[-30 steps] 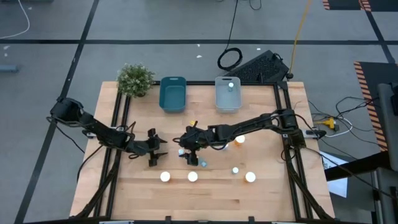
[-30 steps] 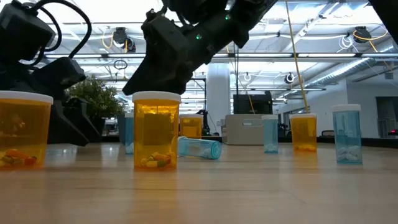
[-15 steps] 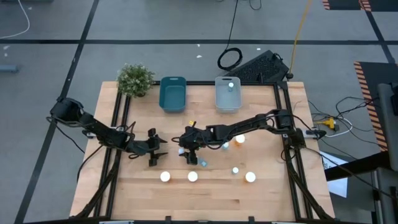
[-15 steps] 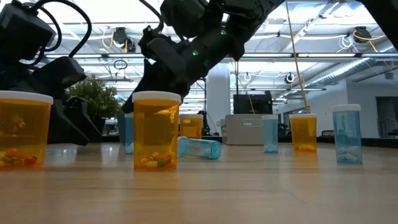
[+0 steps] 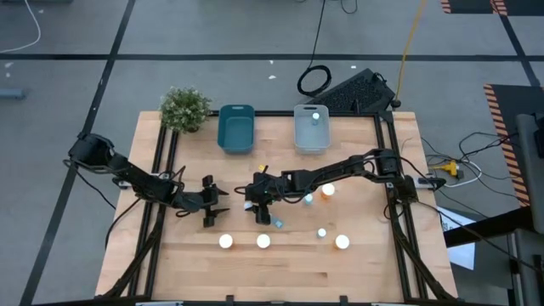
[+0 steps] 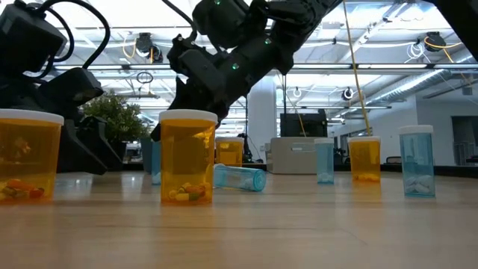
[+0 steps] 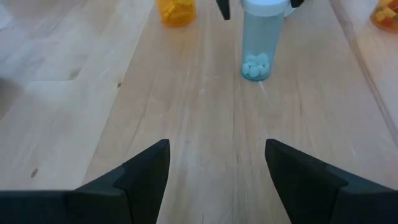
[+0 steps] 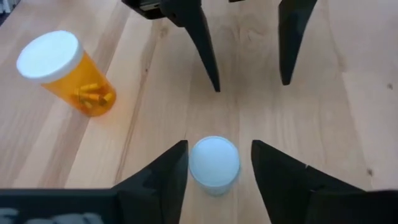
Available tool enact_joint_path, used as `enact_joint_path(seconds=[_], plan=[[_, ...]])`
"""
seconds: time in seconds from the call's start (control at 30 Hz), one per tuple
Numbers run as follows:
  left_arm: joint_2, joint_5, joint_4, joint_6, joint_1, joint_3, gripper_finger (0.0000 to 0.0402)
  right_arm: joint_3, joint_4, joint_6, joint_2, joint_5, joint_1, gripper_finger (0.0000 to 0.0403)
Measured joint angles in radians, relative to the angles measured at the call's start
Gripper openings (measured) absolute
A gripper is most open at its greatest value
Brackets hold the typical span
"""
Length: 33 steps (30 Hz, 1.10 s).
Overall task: Pick and place medicine bottles into bin by pill shape (circle, oval)
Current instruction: Put the blue pill bottle into the gray bin
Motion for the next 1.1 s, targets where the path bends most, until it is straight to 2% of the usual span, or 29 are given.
enact_joint_path(seconds=[0.4,0.77,1.1], plan=[[0.0,0.0,0.0,0.0,0.0,0.0,0.0268,0.0,0.001,0.0,0.004,-0.004,0.0,0.0124],[0.0,-0.003,0.0,0.001,0.0,0.0,0.0268,0.0,0.001,0.0,0.004,-0.005,-0.004,0.0122],[0.0,-0.005,0.005,0.003,0.0,0.001,0.0268,-0.002,-0.128,-0.045,-0.119,0.001,-0.044,0.0121]])
